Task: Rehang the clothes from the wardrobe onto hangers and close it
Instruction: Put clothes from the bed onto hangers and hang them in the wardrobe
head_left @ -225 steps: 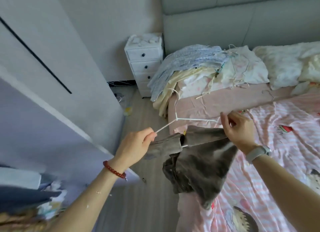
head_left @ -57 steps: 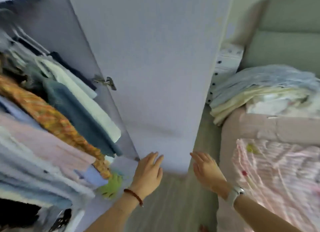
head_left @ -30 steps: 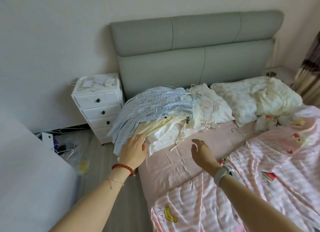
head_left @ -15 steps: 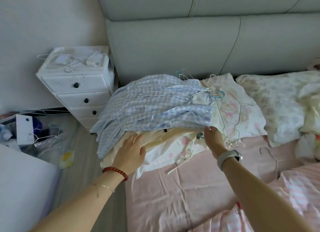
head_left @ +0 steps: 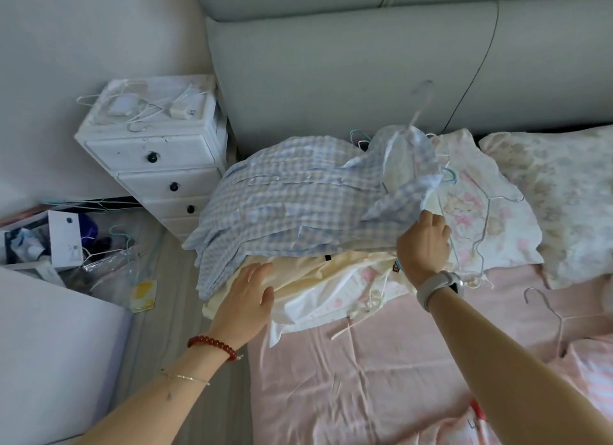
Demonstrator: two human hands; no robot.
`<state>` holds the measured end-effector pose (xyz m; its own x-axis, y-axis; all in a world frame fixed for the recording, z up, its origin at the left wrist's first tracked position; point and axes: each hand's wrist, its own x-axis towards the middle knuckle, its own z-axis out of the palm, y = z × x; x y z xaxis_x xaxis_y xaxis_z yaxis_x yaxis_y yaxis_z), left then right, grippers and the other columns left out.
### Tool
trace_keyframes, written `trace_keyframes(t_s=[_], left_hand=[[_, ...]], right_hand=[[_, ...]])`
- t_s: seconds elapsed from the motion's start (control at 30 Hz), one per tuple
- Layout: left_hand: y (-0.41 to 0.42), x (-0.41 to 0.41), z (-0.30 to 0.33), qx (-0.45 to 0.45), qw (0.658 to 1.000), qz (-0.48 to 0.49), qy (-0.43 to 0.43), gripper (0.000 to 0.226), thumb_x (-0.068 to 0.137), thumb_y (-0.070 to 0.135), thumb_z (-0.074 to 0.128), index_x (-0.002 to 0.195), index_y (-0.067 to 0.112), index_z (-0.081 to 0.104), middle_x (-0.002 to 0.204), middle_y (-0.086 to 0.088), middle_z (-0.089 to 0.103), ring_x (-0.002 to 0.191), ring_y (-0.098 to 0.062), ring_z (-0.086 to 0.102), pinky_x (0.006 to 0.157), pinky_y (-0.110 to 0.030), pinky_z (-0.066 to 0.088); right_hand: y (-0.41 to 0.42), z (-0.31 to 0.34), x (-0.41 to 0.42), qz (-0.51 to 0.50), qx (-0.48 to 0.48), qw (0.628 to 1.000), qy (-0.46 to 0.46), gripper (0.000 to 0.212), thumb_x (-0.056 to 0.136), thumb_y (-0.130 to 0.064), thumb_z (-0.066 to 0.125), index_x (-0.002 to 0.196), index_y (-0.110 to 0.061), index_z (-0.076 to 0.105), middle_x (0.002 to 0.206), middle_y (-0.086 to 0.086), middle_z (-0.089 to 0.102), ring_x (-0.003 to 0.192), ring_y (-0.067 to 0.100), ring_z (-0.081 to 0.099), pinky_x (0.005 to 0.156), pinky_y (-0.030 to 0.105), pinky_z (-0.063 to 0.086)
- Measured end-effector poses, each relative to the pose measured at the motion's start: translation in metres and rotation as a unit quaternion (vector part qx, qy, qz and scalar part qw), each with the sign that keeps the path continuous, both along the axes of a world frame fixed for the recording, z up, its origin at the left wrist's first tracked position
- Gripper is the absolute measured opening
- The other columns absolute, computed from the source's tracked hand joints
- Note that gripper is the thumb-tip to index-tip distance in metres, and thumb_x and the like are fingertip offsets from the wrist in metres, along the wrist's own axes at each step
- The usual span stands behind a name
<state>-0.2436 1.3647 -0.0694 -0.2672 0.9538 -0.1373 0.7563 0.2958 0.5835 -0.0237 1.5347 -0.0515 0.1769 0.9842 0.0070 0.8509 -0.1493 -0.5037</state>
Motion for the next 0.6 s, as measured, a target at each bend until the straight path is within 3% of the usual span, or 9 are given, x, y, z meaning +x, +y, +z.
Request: trace_keyframes(t_s=[0.07, 0.17, 0.33, 0.4, 0.5, 0.6], left_hand=[[-0.001, -0.001, 0.011, 0.03, 1.0, 0.002, -0.003, 0.041, 0.094, 0.009, 0.045, 0.134, 0.011, 0.04, 0.137, -0.004, 0.041, 0.13, -0.015, 0.034, 0.1, -0.018, 0.026], [-0.006, -0.002, 0.035, 0.067, 0.997, 0.025, -0.02, 0.044, 0.094, 0.01, 0.046, 0.136, 0.01, 0.037, 0.139, -0.005, 0.038, 0.129, -0.016, 0.036, 0.098, -0.017, 0.027], [-0.013, -0.019, 0.09, 0.162, 0.985, 0.057, -0.026, 0.05, 0.094, 0.013, 0.046, 0.141, 0.011, 0.028, 0.145, -0.005, 0.031, 0.134, -0.017, 0.029, 0.104, -0.021, 0.023], [-0.015, -0.028, 0.115, 0.18, 0.981, 0.066, -0.021, 0.052, 0.095, 0.016, 0.045, 0.143, 0.013, 0.024, 0.147, -0.004, 0.027, 0.135, -0.015, 0.025, 0.106, -0.022, 0.019], [-0.022, -0.041, 0.153, 0.206, 0.976, 0.069, 0.006, 0.056, 0.096, 0.02, 0.044, 0.145, 0.013, 0.019, 0.151, -0.005, 0.019, 0.138, -0.013, 0.015, 0.109, -0.025, 0.015], [-0.042, -0.052, 0.18, 0.166, 0.98, 0.087, 0.061, 0.062, 0.097, 0.031, 0.039, 0.148, 0.015, 0.008, 0.156, -0.005, 0.001, 0.143, -0.02, 0.0, 0.115, -0.036, 0.006]], right_hand=[[-0.01, 0.012, -0.002, 0.042, 0.038, 0.998, 0.017, 0.024, 0.088, 0.004, 0.034, 0.107, 0.004, 0.048, 0.11, 0.022, 0.051, 0.104, 0.038, 0.045, 0.078, 0.043, 0.035], [-0.037, 0.029, -0.007, 0.13, 0.054, 0.982, 0.124, 0.018, 0.095, -0.003, 0.033, 0.1, 0.004, 0.049, 0.09, 0.022, 0.055, 0.081, 0.035, 0.051, 0.066, 0.033, 0.033], [-0.097, 0.056, -0.007, 0.133, 0.118, 0.955, 0.238, 0.017, 0.094, 0.0, 0.036, 0.092, 0.002, 0.052, 0.067, 0.019, 0.053, 0.059, 0.032, 0.045, 0.057, 0.035, 0.034], [-0.119, 0.071, -0.013, 0.149, 0.126, 0.937, 0.29, 0.018, 0.093, 0.004, 0.038, 0.09, 0.0, 0.055, 0.065, 0.012, 0.051, 0.056, 0.02, 0.044, 0.056, 0.028, 0.035], [-0.145, 0.099, -0.024, 0.191, 0.126, 0.901, 0.37, 0.019, 0.091, -0.008, 0.039, 0.085, -0.011, 0.056, 0.065, -0.004, 0.052, 0.06, 0.0, 0.049, 0.054, 0.009, 0.034], [-0.16, 0.127, -0.022, 0.227, 0.067, 0.858, 0.456, 0.024, 0.093, -0.004, 0.043, 0.078, -0.014, 0.058, 0.067, -0.006, 0.054, 0.067, -0.001, 0.05, 0.066, 0.017, 0.039]])
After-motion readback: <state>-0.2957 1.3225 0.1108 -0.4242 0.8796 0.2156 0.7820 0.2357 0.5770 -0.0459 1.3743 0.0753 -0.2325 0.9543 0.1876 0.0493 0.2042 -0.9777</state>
